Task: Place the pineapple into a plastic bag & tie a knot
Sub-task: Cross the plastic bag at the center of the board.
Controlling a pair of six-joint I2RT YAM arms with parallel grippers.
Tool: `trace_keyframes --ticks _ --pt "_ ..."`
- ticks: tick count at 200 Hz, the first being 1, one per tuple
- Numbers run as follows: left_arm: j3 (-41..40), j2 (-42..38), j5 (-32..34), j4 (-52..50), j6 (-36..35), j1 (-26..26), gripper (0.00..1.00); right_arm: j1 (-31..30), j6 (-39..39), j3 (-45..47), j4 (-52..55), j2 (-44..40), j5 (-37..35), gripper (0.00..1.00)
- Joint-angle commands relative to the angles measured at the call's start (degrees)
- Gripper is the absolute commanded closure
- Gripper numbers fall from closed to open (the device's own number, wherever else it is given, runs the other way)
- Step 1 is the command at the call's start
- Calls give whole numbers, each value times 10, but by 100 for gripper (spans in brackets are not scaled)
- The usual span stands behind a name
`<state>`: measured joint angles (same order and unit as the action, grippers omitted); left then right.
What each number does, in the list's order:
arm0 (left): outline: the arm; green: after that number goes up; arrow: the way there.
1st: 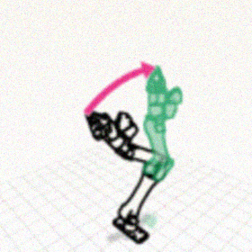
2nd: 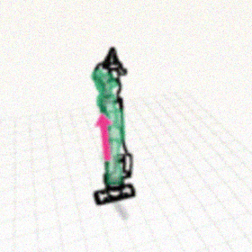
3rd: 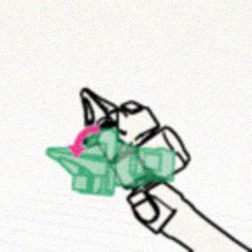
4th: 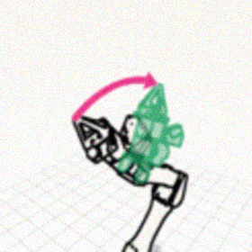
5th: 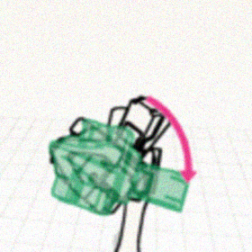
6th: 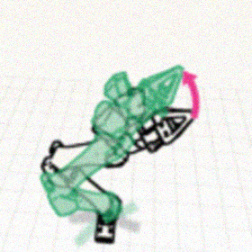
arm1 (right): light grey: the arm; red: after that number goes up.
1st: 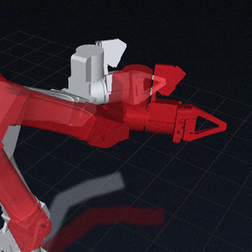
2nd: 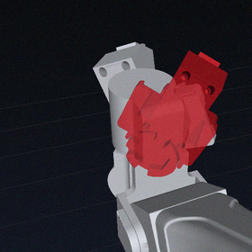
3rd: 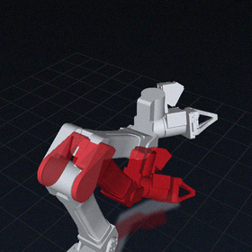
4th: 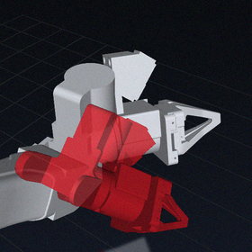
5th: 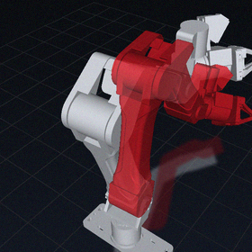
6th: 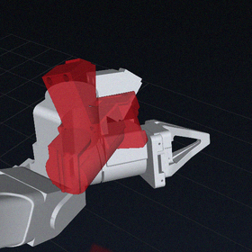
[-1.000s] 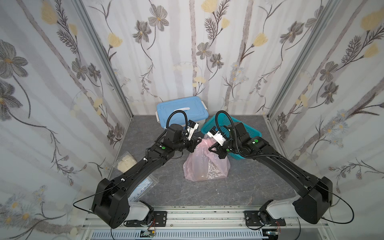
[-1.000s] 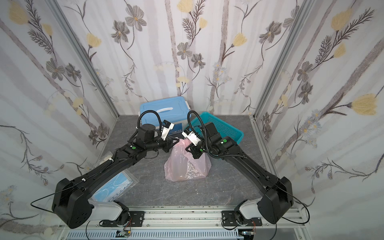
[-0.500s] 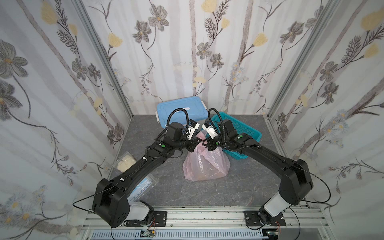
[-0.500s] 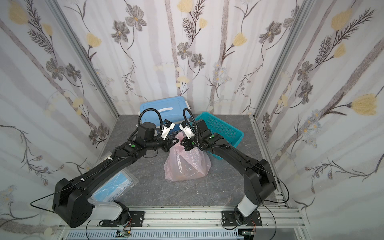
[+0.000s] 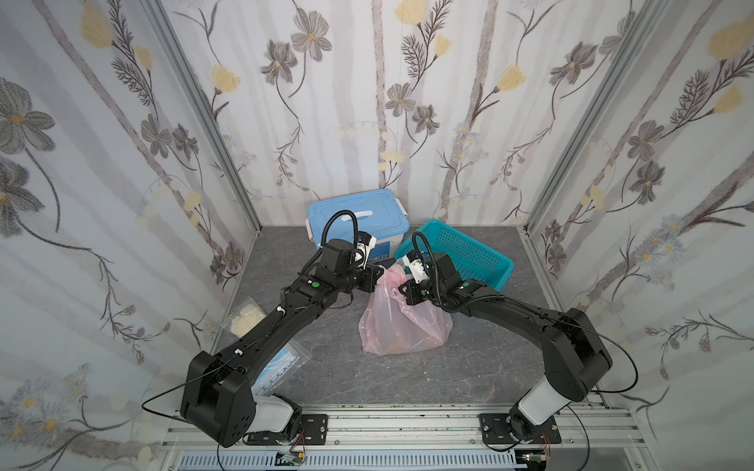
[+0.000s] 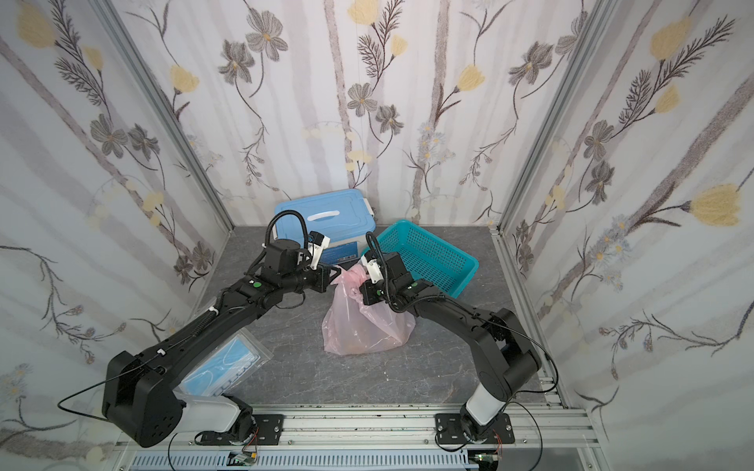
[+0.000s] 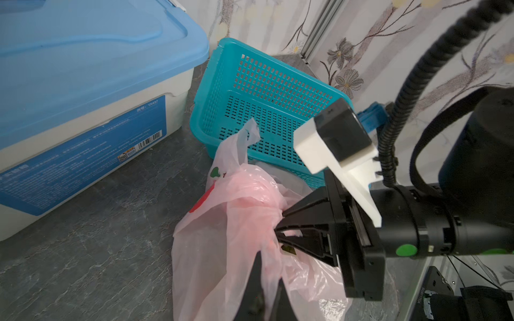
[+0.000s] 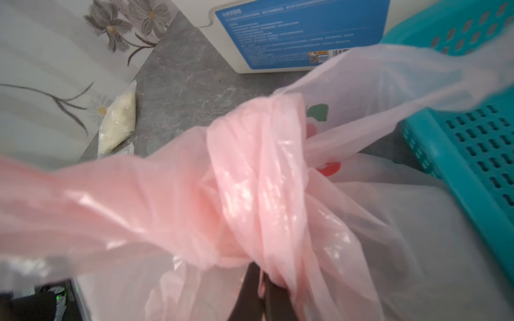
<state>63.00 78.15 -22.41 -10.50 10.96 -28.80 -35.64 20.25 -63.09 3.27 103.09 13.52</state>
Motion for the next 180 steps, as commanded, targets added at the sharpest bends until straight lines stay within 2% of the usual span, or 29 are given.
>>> trace_keyframes --ticks 1,16,43,61,80,106,144,180 --pt "-7 -6 -15 -6 2 5 100 -3 38 2 -73 4 -75 100" --pt "-15 3 -14 -6 -4 8 91 -12 44 -3 -112 11 -67 100" --pt "5 37 -23 -13 -18 20 80 -25 46 -18 -145 36 -27 100" --pt "23 45 -22 -23 -24 31 54 -26 54 -2 -173 34 -1 100" --pt "46 49 -29 -50 -40 37 35 -26 57 13 -194 29 20 100" --pt "80 78 -33 -98 -61 39 19 -26 65 29 -220 26 37 100" --pt "165 164 -21 -196 -62 39 12 -25 67 39 -231 25 38 100" --pt "173 144 23 -204 -65 46 8 -25 67 43 -231 24 41 100"
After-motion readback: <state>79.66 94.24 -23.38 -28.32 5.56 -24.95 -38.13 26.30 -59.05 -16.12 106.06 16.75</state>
